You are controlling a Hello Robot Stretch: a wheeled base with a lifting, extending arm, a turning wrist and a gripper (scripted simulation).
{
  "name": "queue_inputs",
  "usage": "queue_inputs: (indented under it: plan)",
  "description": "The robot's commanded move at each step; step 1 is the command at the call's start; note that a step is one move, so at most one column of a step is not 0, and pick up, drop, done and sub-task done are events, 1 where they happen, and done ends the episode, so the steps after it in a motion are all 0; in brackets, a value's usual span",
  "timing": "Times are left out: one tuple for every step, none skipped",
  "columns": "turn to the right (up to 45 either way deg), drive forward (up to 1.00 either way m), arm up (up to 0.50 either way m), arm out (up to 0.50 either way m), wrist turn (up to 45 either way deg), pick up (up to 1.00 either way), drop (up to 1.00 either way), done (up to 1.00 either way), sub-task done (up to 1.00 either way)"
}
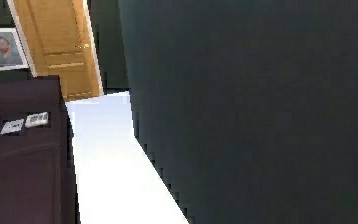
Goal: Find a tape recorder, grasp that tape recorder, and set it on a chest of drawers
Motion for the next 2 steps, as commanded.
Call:
queue_inputs:
  plan:
    - [3.0,0.0,0.0,0.0,0.0,0.0,0.0,0.0,0.0]
    - [0.0,0.2,0.0,0.0,0.0,0.0,0.0,0.0,0.0]
